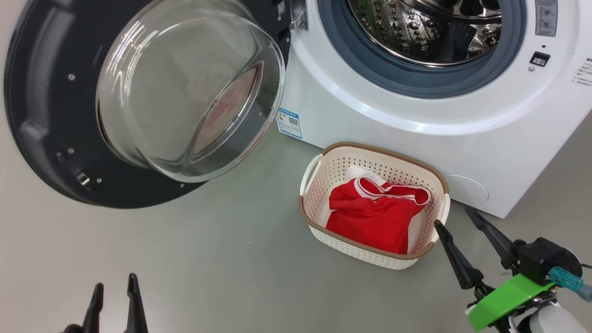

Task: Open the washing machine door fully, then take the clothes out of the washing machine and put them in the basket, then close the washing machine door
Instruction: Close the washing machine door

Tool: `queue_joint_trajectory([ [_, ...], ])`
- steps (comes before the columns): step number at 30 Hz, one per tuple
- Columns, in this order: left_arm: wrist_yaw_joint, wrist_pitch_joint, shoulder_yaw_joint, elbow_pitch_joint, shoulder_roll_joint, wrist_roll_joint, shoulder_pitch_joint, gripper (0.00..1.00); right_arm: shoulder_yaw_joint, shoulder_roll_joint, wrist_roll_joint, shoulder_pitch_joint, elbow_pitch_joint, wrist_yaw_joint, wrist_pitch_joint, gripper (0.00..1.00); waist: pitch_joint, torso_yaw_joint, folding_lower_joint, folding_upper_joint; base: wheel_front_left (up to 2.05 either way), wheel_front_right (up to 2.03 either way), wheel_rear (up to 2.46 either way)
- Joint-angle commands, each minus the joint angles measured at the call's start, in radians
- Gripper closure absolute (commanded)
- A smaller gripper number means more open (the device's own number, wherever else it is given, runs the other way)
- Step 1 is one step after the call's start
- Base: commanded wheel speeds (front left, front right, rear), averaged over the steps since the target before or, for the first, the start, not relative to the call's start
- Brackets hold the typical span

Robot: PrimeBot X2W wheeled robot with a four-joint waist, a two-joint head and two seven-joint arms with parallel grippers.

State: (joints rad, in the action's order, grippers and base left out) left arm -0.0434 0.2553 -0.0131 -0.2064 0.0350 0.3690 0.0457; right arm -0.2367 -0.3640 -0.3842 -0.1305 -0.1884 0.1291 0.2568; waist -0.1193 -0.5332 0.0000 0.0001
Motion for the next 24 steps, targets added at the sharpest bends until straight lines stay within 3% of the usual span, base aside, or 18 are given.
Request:
queue_joint_trajectory([
  [1,0.013,0.006,-0.037,0.030,0.015,0.010,-0.007,0.00,-0.026,-0.019,-0.018,-0.025,0.016,0.002,0.005,0.00,-0.002,-0.001,0.0000,-0.0001,0.00,0.00,0.00],
  [20,0.030,0.006,-0.048,0.073,0.015,0.026,0.015,0.03,-0.067,-0.024,-0.036,-0.066,-0.004,0.002,0.005,0.00,0.005,-0.003,0.0000,-0.0001,0.00,0.00,0.00],
  [21,0.025,0.006,-0.053,0.078,0.015,0.036,0.010,0.26,-0.065,-0.023,-0.036,-0.064,-0.003,0.002,0.005,0.00,0.006,-0.003,0.0000,-0.0001,0.00,0.00,0.00],
  [22,0.020,0.006,-0.060,0.084,0.015,0.041,0.004,0.65,-0.064,-0.022,-0.036,-0.062,-0.003,0.002,0.005,0.00,0.006,-0.003,0.0000,-0.0001,0.00,0.00,0.00],
  [23,0.012,0.006,-0.070,0.091,0.015,0.052,-0.006,0.93,-0.063,-0.021,-0.035,-0.060,-0.002,0.002,0.005,0.00,0.006,-0.003,0.0000,-0.0001,0.00,0.00,0.00],
  [24,0.004,0.006,-0.082,0.099,0.015,0.069,-0.017,1.00,-0.061,-0.021,-0.035,-0.058,-0.002,0.002,0.005,0.00,0.006,-0.003,0.0000,-0.0001,0.00,0.00,0.00],
])
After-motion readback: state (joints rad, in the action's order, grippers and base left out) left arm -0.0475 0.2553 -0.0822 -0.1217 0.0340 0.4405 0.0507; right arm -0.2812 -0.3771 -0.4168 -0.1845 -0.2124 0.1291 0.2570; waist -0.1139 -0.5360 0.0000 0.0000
